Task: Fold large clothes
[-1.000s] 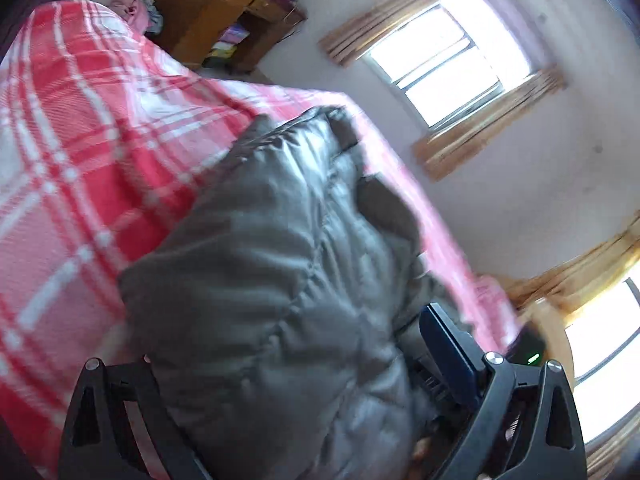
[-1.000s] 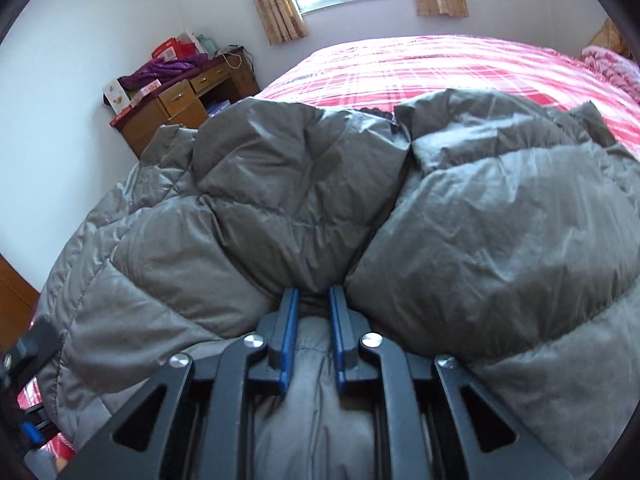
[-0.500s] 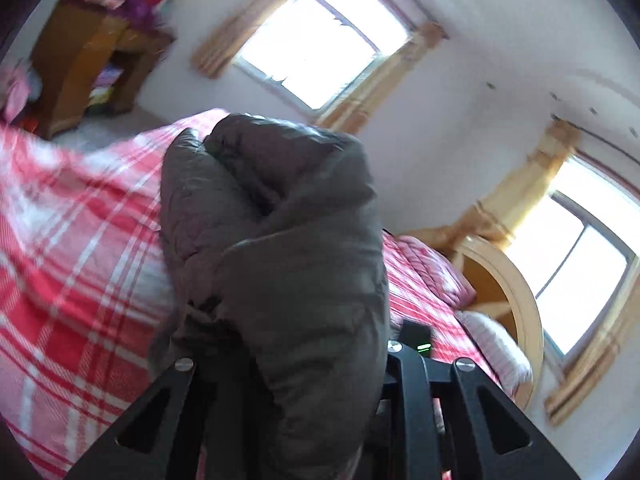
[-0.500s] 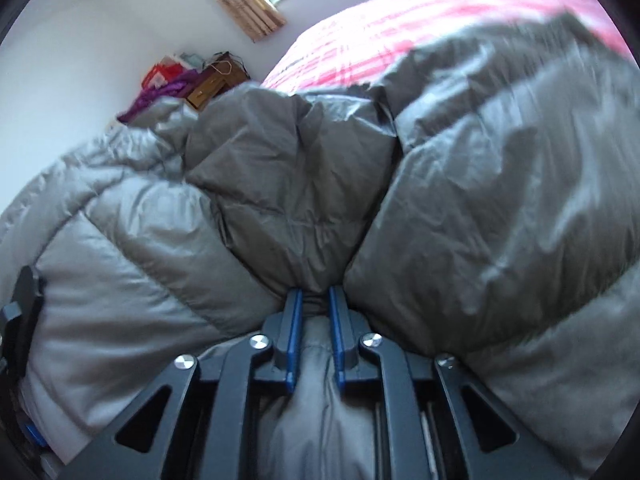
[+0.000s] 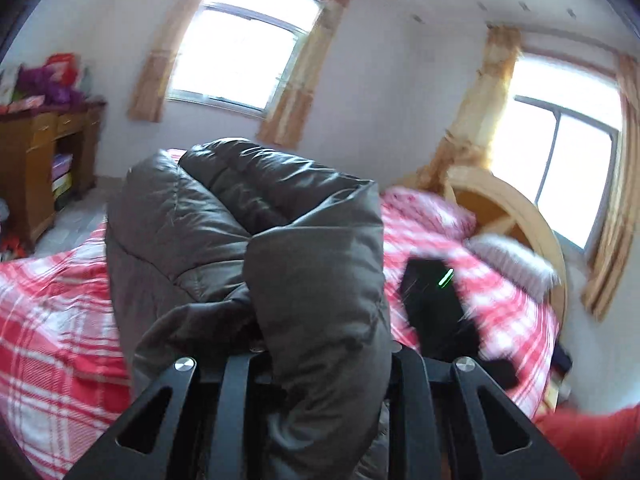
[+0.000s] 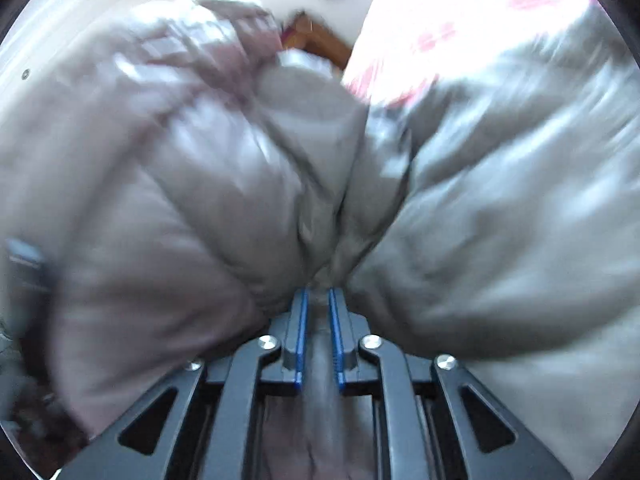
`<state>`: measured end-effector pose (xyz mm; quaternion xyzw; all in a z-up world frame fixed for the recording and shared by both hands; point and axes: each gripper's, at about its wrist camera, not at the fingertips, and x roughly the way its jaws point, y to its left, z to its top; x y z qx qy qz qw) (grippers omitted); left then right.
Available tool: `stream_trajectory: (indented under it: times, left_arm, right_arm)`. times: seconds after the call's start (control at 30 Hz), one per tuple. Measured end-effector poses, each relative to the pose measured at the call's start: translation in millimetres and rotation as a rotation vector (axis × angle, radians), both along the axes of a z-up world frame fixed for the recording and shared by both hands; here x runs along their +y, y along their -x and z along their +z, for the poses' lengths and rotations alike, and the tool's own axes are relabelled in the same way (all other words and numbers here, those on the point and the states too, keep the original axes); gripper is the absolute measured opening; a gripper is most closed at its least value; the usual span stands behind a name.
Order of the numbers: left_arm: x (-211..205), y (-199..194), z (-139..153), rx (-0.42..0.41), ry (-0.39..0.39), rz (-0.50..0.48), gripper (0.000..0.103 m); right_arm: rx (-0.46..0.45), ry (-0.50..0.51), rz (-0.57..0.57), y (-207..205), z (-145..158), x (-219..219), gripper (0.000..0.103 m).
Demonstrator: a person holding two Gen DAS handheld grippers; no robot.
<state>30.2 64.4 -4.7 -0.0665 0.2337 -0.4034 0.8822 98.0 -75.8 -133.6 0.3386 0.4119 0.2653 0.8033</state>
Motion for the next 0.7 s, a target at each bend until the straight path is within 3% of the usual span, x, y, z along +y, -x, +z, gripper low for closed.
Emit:
stream_trajectory:
  times: [0.13, 0.3, 0.4, 0.5, 0.7]
  left_arm:
    - [-50, 20, -13, -0.042, -0.120, -0.111, 0.021]
    - [-106, 36, -45, -0.012, -0.237, -0.249, 0.021]
    - [-127, 44, -68, 0.004, -0.287, -0.286, 0.021]
    - [-143, 54, -83, -0.005, -0.325, -0.312, 0.021]
    - [-154, 62, -98, -0.031, -0.366, -0.321, 0.021]
  right_arm:
    - [-0.048, 0.093, -0.129, 41, 24, -73, 0.019]
    - [-0.044, 0.186, -0.307, 98, 31, -157, 0.022]
    - [-0.032, 0.226, -0.375, 125, 27, -186, 0.037]
    - [-0.022, 0.226, -0.419, 139, 25, -197, 0.072]
    - [-0.023, 0.170, -0.403, 123, 38, -207, 0.075]
